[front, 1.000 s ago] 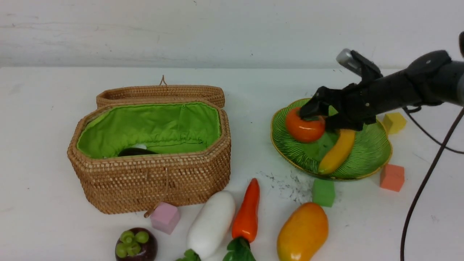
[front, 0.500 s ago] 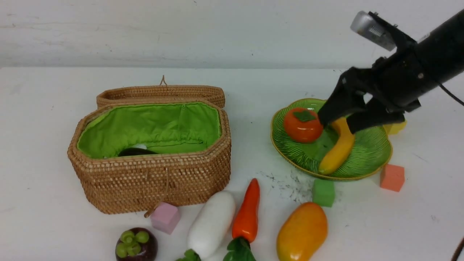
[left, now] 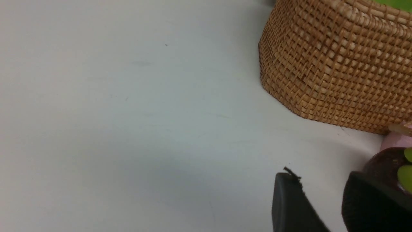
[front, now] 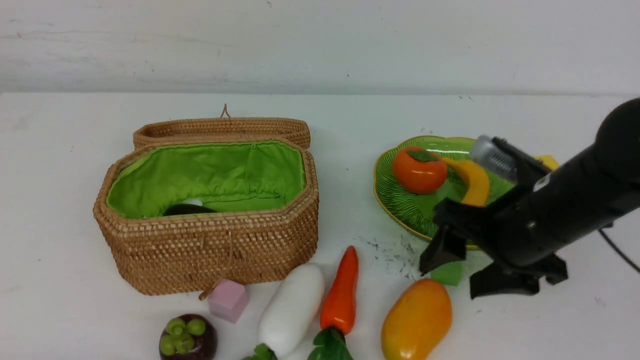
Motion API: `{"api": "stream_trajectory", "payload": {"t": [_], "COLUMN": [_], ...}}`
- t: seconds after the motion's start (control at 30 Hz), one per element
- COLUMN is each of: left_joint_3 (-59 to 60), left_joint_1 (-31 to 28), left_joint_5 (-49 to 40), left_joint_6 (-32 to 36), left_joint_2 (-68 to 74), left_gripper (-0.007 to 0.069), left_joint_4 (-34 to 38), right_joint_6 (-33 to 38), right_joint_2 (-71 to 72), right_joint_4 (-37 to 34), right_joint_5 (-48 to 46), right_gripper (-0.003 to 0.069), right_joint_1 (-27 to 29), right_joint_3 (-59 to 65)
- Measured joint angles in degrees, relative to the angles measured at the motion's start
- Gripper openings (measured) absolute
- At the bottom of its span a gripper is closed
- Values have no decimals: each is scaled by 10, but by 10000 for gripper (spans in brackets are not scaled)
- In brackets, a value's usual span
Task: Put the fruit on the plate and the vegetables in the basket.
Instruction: Use the right arm to grab a mango and put it into the right plate
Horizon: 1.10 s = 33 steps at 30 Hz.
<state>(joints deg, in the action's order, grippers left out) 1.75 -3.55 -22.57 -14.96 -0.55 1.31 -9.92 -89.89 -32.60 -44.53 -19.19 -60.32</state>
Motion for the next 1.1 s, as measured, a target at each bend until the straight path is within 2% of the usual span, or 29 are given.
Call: {"api": "stream_trajectory", "payload": {"t": [0.2, 0.63, 0.9, 1.1], "left_joint_3": [0, 0, 0, 0], "left_joint_1": [0, 0, 0, 0], "left_joint_5": [0, 0, 0, 0], "left_joint_6": [0, 0, 0, 0], "left_joint_2": [0, 0, 0, 0], "left_gripper": [239, 239, 239, 239], "left_joint_4": [0, 0, 0, 0], "right_joint_6": [-10, -11, 41, 84], "right_joint_2": [-46, -131, -132, -112], "right_joint_4": [12, 14, 16, 13], "right_joint_5": [25, 44, 40, 20], "right_gripper": [598, 595, 553, 553], "right_joint_1": [-35, -40, -40, -38], "right_joint_3": [1, -2, -2, 0]}}
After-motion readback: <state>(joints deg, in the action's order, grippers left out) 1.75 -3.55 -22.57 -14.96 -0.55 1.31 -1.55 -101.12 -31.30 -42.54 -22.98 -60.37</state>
